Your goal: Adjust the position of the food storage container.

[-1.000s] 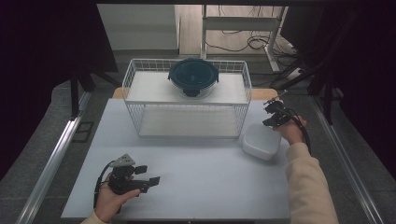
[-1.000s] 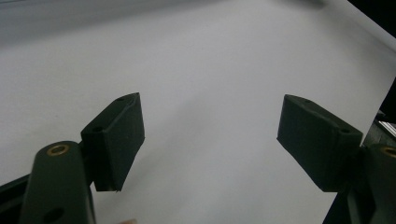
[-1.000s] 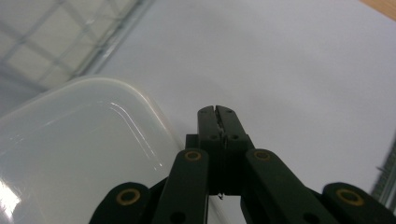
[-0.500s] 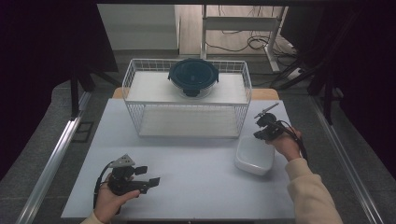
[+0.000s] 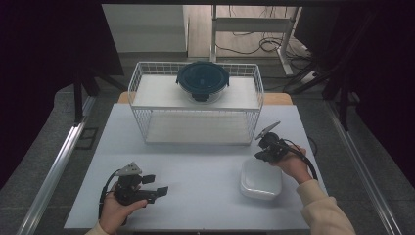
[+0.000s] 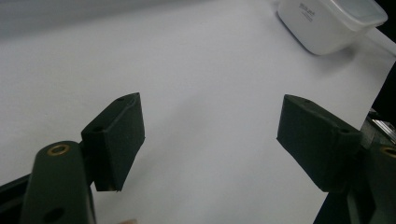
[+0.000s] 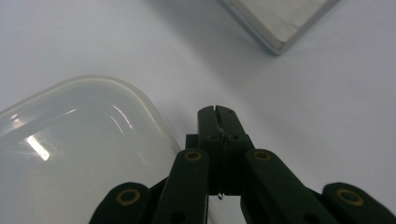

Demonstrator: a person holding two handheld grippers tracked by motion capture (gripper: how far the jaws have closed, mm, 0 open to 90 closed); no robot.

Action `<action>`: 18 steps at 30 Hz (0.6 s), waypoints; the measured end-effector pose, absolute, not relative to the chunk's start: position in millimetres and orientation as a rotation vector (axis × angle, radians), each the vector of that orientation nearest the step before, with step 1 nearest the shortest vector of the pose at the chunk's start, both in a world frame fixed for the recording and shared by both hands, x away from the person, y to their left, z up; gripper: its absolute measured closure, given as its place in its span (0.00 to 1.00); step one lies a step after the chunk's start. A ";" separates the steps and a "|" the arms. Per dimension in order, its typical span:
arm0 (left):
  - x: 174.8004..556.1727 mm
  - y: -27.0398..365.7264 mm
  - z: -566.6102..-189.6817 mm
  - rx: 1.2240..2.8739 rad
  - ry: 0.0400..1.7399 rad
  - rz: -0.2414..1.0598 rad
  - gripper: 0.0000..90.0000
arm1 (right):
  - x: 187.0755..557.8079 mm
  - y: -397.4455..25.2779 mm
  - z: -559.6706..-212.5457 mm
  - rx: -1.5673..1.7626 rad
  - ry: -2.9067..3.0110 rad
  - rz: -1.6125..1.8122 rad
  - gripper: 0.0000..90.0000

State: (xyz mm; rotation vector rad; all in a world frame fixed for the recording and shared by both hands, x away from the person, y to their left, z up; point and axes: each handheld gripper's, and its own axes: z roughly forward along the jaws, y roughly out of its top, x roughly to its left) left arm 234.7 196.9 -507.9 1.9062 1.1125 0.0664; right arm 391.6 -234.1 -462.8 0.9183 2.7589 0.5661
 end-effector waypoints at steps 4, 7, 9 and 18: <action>234.9 197.6 -508.0 1.902 1.120 0.067 0.25 | 387.2 -235.1 -460.0 0.912 2.731 0.561 0.99; 234.1 198.0 -507.0 1.896 1.118 0.068 0.25 | 380.5 -246.9 -449.2 0.963 2.664 0.584 0.99; 234.3 196.7 -508.2 1.903 1.118 0.063 0.25 | 372.4 -259.9 -439.2 1.021 2.614 0.623 0.99; 234.4 195.1 -505.7 1.902 1.107 0.074 0.25 | 328.9 -312.6 -431.8 1.275 2.483 0.585 0.99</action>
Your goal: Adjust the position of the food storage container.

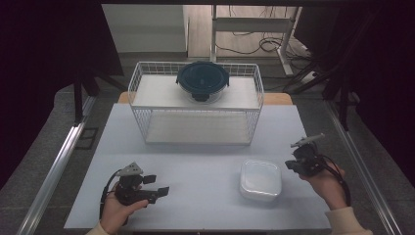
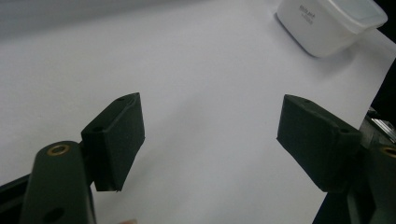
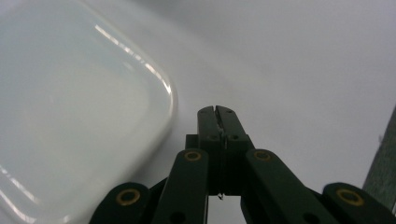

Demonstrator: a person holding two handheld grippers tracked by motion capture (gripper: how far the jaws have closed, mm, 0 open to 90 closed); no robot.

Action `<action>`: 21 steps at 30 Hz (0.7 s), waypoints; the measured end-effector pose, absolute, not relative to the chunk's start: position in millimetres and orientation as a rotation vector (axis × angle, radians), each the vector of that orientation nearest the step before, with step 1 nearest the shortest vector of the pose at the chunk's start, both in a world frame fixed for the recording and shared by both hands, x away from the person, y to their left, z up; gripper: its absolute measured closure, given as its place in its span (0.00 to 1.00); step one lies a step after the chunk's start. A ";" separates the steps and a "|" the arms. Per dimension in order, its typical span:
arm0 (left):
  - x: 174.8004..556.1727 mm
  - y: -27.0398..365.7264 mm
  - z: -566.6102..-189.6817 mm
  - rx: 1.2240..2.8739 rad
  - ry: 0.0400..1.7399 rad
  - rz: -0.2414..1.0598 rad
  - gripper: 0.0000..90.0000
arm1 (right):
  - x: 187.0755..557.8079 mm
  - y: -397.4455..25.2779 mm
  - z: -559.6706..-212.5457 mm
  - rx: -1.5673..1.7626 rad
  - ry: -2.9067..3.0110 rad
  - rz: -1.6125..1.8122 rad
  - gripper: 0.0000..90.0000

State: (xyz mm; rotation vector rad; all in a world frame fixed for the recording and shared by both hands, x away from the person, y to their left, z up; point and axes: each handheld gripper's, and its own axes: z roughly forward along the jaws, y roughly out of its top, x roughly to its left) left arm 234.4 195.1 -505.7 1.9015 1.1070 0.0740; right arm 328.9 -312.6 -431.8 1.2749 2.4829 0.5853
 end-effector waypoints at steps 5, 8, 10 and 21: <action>236.1 198.2 -504.4 1.889 1.121 0.094 0.25 | 318.0 -323.2 -446.4 1.353 2.508 0.546 0.99; 238.1 198.0 -504.2 1.881 1.120 0.081 0.25 | 319.7 -322.4 -456.8 1.376 2.529 0.538 0.99; 239.1 197.1 -503.9 1.881 1.115 0.082 0.25 | 322.2 -317.8 -461.4 1.373 2.541 0.541 0.99; 239.9 200.2 -504.1 1.880 1.118 0.088 0.25 | 332.6 -283.8 -458.2 1.303 2.591 0.523 0.99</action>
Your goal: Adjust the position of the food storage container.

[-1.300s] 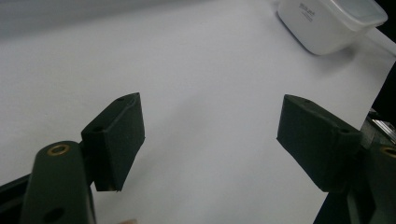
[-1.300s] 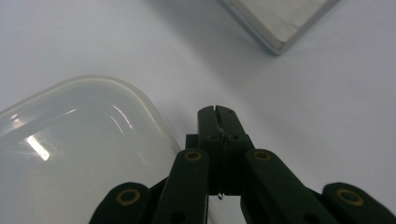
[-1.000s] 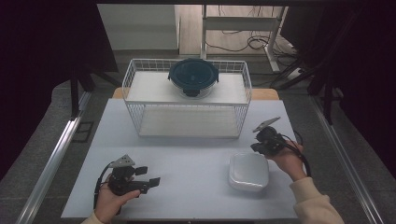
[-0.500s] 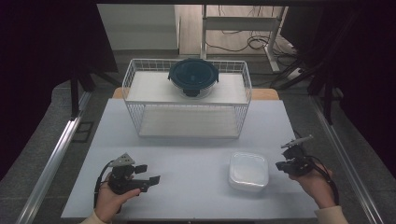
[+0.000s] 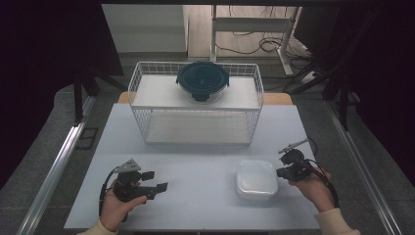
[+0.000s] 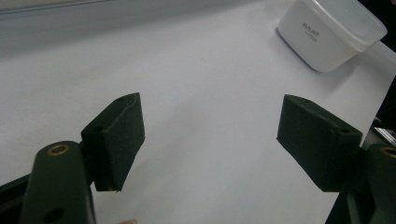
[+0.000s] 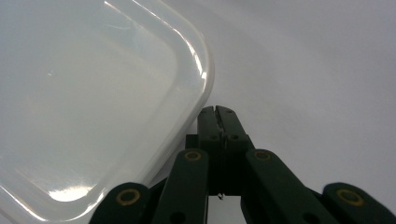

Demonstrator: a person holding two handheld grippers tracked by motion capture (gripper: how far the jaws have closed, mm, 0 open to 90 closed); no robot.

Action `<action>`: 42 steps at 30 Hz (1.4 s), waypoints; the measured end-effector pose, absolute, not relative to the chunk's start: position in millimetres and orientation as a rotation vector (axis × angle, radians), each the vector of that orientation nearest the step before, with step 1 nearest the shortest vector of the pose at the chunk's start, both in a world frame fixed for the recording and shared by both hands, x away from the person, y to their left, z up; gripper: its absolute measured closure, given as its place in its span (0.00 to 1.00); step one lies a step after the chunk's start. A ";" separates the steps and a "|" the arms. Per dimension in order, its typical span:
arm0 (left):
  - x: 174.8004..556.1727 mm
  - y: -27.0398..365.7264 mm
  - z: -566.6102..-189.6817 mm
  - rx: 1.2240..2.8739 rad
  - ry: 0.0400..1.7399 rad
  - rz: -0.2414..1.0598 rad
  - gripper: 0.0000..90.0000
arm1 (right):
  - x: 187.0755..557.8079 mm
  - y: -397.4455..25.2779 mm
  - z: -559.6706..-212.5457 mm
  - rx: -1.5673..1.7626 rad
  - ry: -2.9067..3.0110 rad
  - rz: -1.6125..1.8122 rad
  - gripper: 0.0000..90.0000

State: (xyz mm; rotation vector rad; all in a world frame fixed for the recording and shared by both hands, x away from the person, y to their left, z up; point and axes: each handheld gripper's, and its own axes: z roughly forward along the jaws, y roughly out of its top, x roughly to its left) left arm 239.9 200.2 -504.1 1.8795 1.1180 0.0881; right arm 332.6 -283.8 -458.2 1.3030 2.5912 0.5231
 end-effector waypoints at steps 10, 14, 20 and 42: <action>238.6 210.0 -504.6 1.852 1.147 0.099 0.25 | 350.0 -227.0 -454.9 1.143 2.676 0.530 0.99; 238.2 209.2 -505.3 1.859 1.143 0.098 0.25 | 353.8 -199.0 -457.0 1.062 2.721 0.524 0.99; 238.3 211.3 -505.2 1.853 1.148 0.101 0.25 | 355.6 -156.3 -461.2 0.925 2.793 0.501 0.99; 239.4 214.4 -508.4 1.852 1.162 0.103 0.25 | 357.0 -96.8 -466.6 0.604 2.901 0.538 0.99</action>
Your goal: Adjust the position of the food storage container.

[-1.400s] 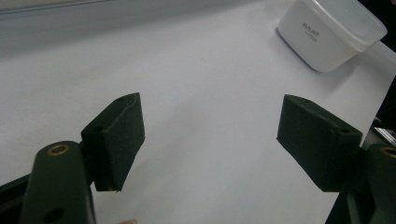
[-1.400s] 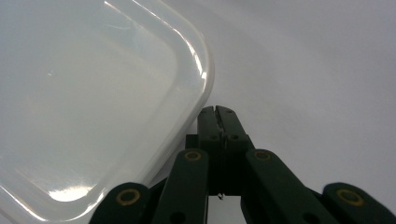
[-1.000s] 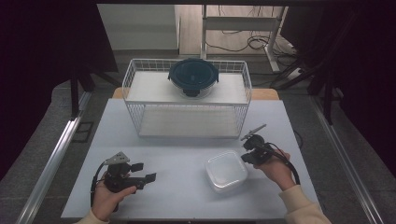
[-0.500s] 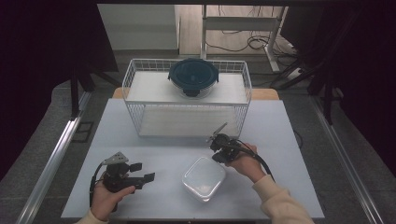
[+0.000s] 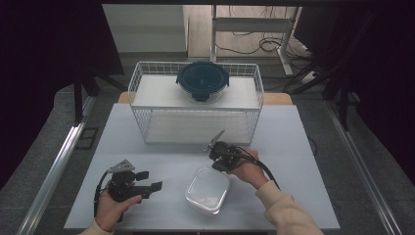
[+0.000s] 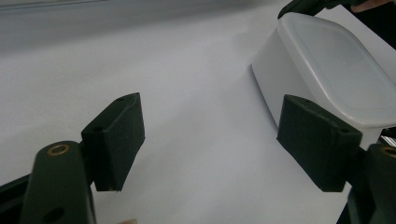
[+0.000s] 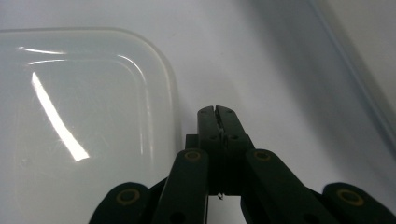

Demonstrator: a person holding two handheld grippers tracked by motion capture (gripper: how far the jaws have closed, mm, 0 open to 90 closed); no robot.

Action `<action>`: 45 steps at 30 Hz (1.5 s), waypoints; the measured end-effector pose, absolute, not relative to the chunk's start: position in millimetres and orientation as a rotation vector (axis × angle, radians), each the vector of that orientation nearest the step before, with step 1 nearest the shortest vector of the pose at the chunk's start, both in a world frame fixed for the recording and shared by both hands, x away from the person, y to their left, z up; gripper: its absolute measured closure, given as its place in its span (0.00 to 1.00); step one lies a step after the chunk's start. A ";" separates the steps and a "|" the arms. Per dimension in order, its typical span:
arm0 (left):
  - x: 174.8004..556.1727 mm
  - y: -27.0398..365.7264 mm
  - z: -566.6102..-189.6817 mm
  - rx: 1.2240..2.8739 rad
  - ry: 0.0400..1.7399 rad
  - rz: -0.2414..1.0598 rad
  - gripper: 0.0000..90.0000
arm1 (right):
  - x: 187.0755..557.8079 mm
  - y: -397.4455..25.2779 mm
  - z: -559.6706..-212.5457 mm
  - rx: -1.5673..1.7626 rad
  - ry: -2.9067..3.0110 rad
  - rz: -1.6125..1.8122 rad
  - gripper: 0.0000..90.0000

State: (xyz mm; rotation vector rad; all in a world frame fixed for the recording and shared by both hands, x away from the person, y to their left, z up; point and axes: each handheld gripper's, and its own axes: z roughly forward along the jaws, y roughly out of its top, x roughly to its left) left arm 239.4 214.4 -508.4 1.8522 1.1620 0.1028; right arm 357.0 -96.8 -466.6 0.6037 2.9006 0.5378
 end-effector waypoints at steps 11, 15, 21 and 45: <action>239.3 214.6 -507.7 1.845 1.165 0.107 0.25 | 307.9 -122.4 -421.5 0.591 2.866 0.757 0.99; 239.5 214.8 -507.9 1.849 1.166 0.104 0.25 | 269.8 -116.4 -418.7 0.468 2.925 0.772 0.99; 239.9 215.3 -508.3 1.848 1.168 0.106 0.25 | 229.7 -108.0 -434.4 0.351 3.010 0.733 0.99; 240.1 214.8 -509.6 1.845 1.179 0.104 0.25 | 245.9 -127.9 -463.6 0.458 2.955 0.655 0.99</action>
